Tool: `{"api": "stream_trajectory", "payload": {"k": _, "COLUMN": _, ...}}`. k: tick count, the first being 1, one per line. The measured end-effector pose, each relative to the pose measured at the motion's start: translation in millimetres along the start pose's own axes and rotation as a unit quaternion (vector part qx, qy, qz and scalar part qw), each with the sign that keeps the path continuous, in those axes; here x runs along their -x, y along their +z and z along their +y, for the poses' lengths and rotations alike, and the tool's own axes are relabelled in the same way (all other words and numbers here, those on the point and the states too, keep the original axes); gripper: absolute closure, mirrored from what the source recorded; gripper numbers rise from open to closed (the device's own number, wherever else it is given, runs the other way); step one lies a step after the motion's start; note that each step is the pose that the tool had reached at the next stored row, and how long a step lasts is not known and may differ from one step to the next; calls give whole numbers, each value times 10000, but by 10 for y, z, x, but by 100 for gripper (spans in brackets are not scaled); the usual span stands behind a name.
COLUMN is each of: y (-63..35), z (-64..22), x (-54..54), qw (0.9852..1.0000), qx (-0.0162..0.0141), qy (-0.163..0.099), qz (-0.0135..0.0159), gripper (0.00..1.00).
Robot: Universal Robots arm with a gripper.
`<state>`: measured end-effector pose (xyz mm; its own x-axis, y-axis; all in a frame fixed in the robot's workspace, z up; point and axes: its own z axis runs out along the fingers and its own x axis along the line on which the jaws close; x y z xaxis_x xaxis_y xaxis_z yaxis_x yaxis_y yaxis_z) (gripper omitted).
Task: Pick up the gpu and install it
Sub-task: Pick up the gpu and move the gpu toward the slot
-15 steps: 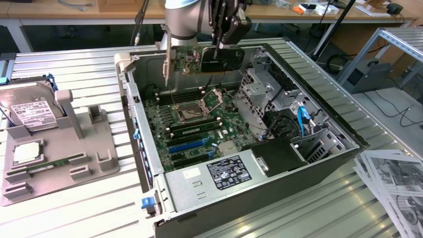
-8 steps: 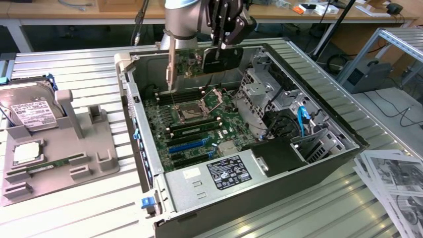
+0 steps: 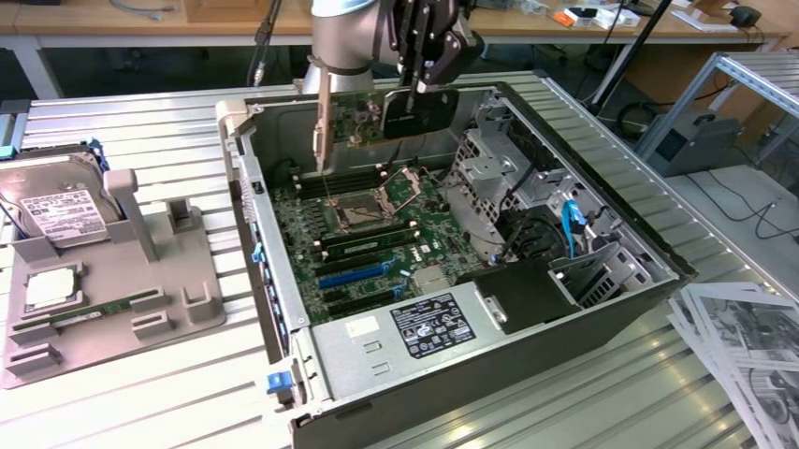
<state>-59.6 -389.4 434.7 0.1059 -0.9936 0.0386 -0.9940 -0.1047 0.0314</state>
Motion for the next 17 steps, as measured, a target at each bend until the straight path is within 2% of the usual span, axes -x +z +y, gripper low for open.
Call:
{"api": "stream_trajectory", "payload": {"k": 6, "y": 40, "z": 2, "x": 2, "qw": 10000, "qx": 0, "qy": 0, "qz": 0, "gripper": 73}}
{"api": "stream_trajectory", "payload": {"k": 11, "y": 141, "z": 3, "x": 6, "qw": 10000, "qx": 0, "qy": 0, "qz": 0, "gripper": 73}}
{"api": "stream_trajectory", "payload": {"k": 17, "y": 208, "z": 4, "x": 9, "qw": 10000, "qx": -1, "qy": 0, "qz": 0, "gripper": 73}}
